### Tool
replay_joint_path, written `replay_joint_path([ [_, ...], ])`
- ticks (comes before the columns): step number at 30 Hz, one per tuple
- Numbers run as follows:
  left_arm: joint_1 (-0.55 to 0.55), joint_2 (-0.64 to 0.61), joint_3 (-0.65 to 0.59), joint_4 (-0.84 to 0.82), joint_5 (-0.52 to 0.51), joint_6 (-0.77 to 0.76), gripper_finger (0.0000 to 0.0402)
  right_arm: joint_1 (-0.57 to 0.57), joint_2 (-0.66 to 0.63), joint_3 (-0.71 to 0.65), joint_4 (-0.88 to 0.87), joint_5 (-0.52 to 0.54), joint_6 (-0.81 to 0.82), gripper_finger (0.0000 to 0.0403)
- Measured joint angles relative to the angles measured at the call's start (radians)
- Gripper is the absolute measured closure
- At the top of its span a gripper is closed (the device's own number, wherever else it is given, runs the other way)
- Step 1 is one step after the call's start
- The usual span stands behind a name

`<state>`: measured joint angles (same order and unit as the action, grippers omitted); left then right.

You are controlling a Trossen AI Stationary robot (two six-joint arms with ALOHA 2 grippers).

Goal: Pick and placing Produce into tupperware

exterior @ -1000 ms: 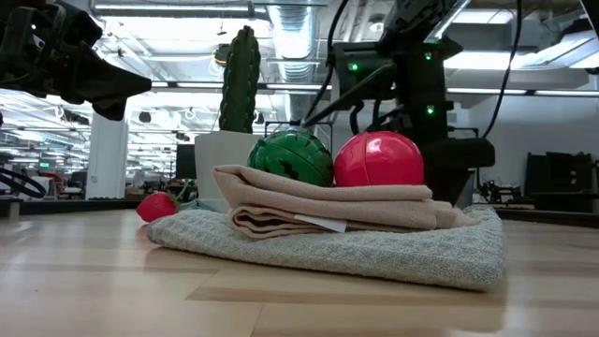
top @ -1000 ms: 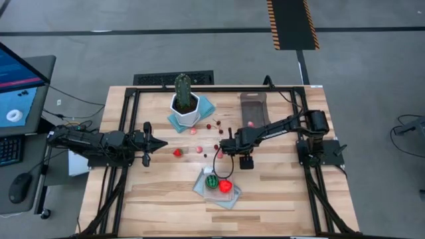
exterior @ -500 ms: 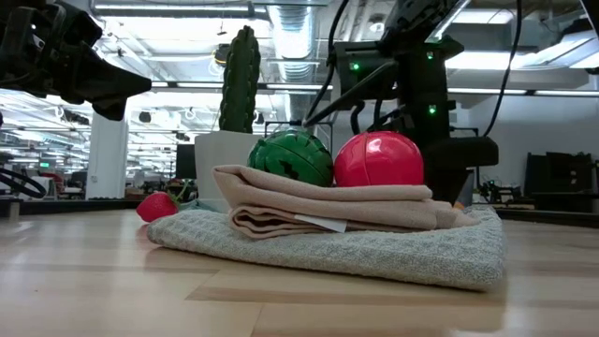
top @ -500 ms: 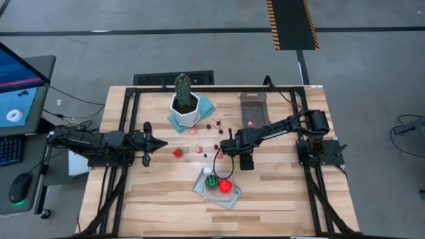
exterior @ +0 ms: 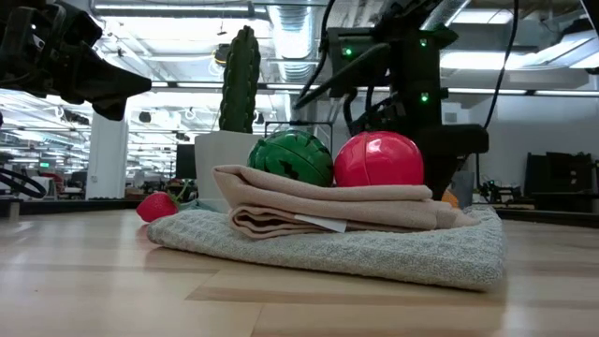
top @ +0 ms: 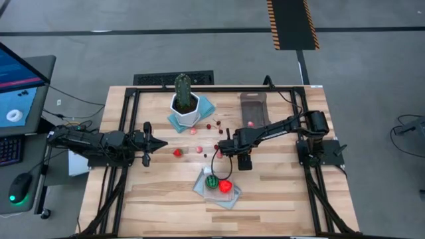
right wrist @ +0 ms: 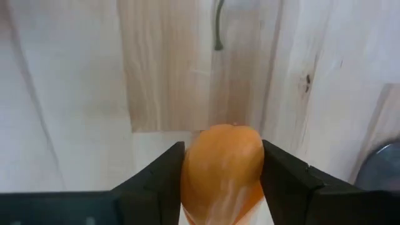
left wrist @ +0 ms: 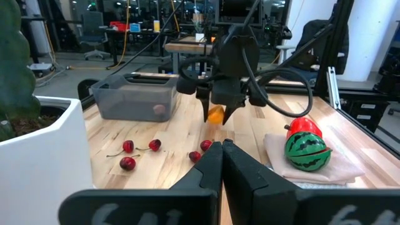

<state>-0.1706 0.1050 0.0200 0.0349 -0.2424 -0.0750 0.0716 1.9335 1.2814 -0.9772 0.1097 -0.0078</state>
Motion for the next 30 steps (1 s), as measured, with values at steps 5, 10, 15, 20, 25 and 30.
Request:
replay_joint_path([
  [5, 0.000, 0.000, 0.000, 0.000, 0.000, 0.000, 0.0401, -0.001, 0.000, 0.033, -0.055, 0.008, 0.000, 0.0187],
  [10, 0.000, 0.000, 0.000, 0.000, 0.000, 0.000, 0.0401, -0.003, 0.000, 0.078, -0.137, 0.053, -0.001, 0.0192],
  [15, 0.000, 0.000, 0.000, 0.000, 0.000, 0.000, 0.0401, -0.012, 0.000, 0.132, -0.207, 0.092, -0.017, 0.0208],
  [20, 0.000, 0.000, 0.000, 0.000, 0.000, 0.000, 0.0401, -0.042, -0.001, 0.180, -0.280, 0.140, -0.032, 0.0190],
  [25, 0.000, 0.000, 0.000, 0.000, 0.000, 0.000, 0.0401, -0.084, -0.001, 0.224, -0.328, 0.178, -0.057, 0.0192],
  [30, 0.000, 0.000, 0.000, 0.000, 0.000, 0.000, 0.0401, -0.140, -0.002, 0.261, -0.362, 0.197, -0.095, 0.0206],
])
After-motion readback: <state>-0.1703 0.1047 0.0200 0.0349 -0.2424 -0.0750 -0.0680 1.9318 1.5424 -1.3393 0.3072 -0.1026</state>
